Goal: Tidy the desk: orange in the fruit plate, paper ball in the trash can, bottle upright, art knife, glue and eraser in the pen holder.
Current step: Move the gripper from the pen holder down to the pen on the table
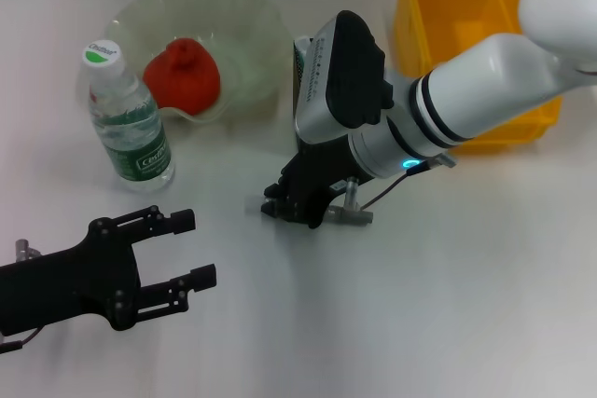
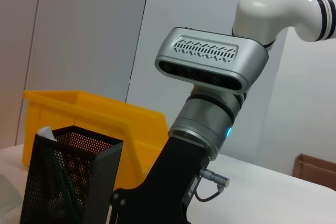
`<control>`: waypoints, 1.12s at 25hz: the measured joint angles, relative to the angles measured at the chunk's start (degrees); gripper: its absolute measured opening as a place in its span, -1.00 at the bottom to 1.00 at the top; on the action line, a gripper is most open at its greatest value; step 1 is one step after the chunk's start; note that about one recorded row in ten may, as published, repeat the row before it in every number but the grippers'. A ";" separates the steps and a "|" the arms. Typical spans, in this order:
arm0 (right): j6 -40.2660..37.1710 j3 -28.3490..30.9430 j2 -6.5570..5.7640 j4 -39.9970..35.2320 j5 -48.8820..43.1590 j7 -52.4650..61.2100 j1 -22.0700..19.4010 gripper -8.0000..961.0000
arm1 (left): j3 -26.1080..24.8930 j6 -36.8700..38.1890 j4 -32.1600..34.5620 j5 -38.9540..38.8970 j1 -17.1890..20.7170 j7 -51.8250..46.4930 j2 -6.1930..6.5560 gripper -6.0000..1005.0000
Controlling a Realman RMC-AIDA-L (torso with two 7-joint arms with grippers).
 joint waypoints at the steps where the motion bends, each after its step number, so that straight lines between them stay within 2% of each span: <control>1: 0.00 0.00 0.00 0.00 0.00 0.00 0.00 -0.68 | -0.02 0.00 0.00 0.00 0.00 -0.15 0.00 0.47; 28: -1.49 0.61 -0.03 -0.74 -0.20 0.00 -0.81 -0.69 | -0.02 0.26 0.00 0.00 -0.17 -0.41 0.00 0.47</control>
